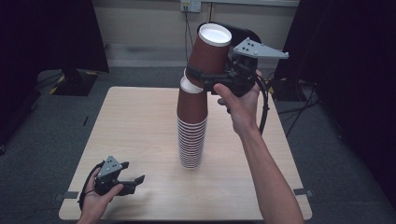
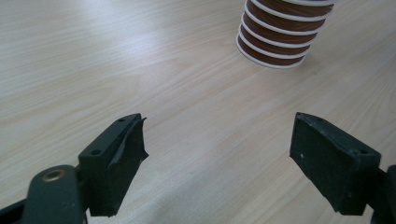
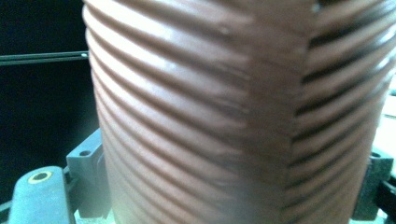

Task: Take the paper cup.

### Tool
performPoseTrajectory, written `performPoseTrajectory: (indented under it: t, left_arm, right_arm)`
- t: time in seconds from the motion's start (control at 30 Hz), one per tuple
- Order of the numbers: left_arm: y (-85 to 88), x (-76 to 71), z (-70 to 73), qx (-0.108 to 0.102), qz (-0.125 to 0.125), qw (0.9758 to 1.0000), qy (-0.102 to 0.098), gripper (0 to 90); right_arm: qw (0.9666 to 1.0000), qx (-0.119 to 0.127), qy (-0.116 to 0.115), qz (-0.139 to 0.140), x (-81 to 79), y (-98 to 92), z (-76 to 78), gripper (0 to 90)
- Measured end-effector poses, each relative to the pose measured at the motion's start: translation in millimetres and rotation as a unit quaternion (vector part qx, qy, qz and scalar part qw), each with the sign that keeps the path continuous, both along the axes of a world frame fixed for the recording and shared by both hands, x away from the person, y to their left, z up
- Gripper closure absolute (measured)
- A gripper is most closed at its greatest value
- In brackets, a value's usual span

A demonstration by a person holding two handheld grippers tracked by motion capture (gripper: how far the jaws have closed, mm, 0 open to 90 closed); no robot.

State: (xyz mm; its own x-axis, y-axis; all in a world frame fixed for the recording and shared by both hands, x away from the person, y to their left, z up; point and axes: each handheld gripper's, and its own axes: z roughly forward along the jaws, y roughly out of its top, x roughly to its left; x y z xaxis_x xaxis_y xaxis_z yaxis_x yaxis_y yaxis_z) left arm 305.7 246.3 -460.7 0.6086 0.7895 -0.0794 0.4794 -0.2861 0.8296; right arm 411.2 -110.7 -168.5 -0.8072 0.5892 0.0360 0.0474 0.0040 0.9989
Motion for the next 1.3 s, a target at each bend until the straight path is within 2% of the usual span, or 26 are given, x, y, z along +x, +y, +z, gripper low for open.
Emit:
performPoseTrajectory:
  t: [0.27, 0.4, 0.53, 0.6, 0.73, 0.8, 0.83, 0.87, 0.93, 0.97, 1.0, 1.03, 1.13, 1.17, 1.2, 1.23, 1.27, 1.3]
  left_arm:
    - [-0.1, 0.8, -0.2, -0.008, 0.004, 0.9999, 0.009, 17.5]
    - [0.5, -0.5, 1.0, -0.010, 0.002, 0.9999, 0.003, 17.9]
    - [-1.1, -1.4, 0.7, -0.005, -0.004, 1.0000, -0.003, 18.0]
    - [-1.6, -1.8, 1.0, 0.006, -0.004, 0.9999, -0.013, 18.8]
    - [0.1, -2.1, 1.1, 0.012, -0.002, 0.9996, -0.024, 18.8]
    - [1.7, -3.0, 1.7, -0.004, -0.001, 0.9996, -0.027, 18.5]
    - [1.7, -3.0, 1.7, -0.004, -0.001, 0.9996, -0.027, 18.2]
    - [2.5, -3.9, 2.5, -0.001, 0.004, 0.9995, -0.033, 18.0]
    - [3.0, -3.6, 1.7, -0.015, 0.002, 0.9995, -0.028, 15.8]
    - [3.0, -3.6, 1.7, -0.015, 0.002, 0.9995, -0.028, 15.7]
    - [2.7, -3.0, 0.7, -0.020, -0.001, 0.9995, -0.026, 15.7]
    - [2.7, -3.0, 0.7, -0.020, -0.001, 0.9995, -0.026, 15.7]
    - [0.0, -4.1, 0.8, -0.014, -0.005, 0.9993, -0.035, 16.0]
    - [0.0, -4.1, 0.8, -0.014, -0.005, 0.9993, -0.035, 16.1]
    - [-1.6, -5.3, 1.3, -0.010, -0.003, 0.9989, -0.045, 16.1]
    - [-1.6, -5.3, 1.3, -0.010, -0.003, 0.9989, -0.045, 16.1]
    - [-3.0, -5.6, 1.5, -0.006, -0.006, 0.9982, -0.059, 16.1]
    - [-3.0, -5.6, 1.5, -0.006, -0.006, 0.9982, -0.059, 16.1]
  right_arm:
    - [0.9995, -0.002, 0.010, -0.031, -1.4, -28.4, -6.1, 12.6]
    - [0.9989, -0.001, 0.013, -0.046, -4.5, -43.4, -10.3, 12.6]
    - [0.9977, -0.018, 0.016, -0.063, -8.7, -54.8, -17.7, 12.6]
    - [0.9973, -0.024, 0.022, -0.066, -11.0, -59.1, -22.4, 12.6]
    - [0.9964, -0.031, 0.034, -0.071, -16.5, -66.3, -34.6, 12.6]
    - [0.9958, -0.035, 0.043, -0.072, -19.3, -69.3, -43.7, 12.6]
    - [0.9958, -0.035, 0.043, -0.072, -19.3, -69.3, -43.7, 12.6]
    - [0.9949, -0.041, 0.053, -0.075, -21.6, -73.2, -54.0, 12.7]
    - [0.9944, -0.039, 0.063, -0.075, -23.5, -77.4, -63.2, 12.7]
    - [0.9944, -0.039, 0.063, -0.075, -23.5, -77.4, -63.2, 12.7]
    - [0.9938, -0.041, 0.070, -0.076, -24.8, -81.1, -72.3, 12.7]
    - [0.9938, -0.041, 0.070, -0.076, -24.8, -81.1, -72.3, 12.7]
    - [0.9925, -0.040, 0.085, -0.078, -28.5, -86.0, -88.9, 12.7]
    - [0.9925, -0.040, 0.085, -0.078, -28.5, -86.0, -88.9, 12.7]
    - [0.9920, -0.042, 0.091, -0.077, -30.6, -87.4, -96.3, 12.7]
    - [0.9916, -0.044, 0.094, -0.077, -31.4, -87.9, -99.7, 12.7]
    - [0.9916, -0.043, 0.096, -0.075, -32.5, -88.6, -103.3, 12.7]
    - [0.9916, -0.043, 0.096, -0.075, -32.5, -88.6, -103.3, 12.7]
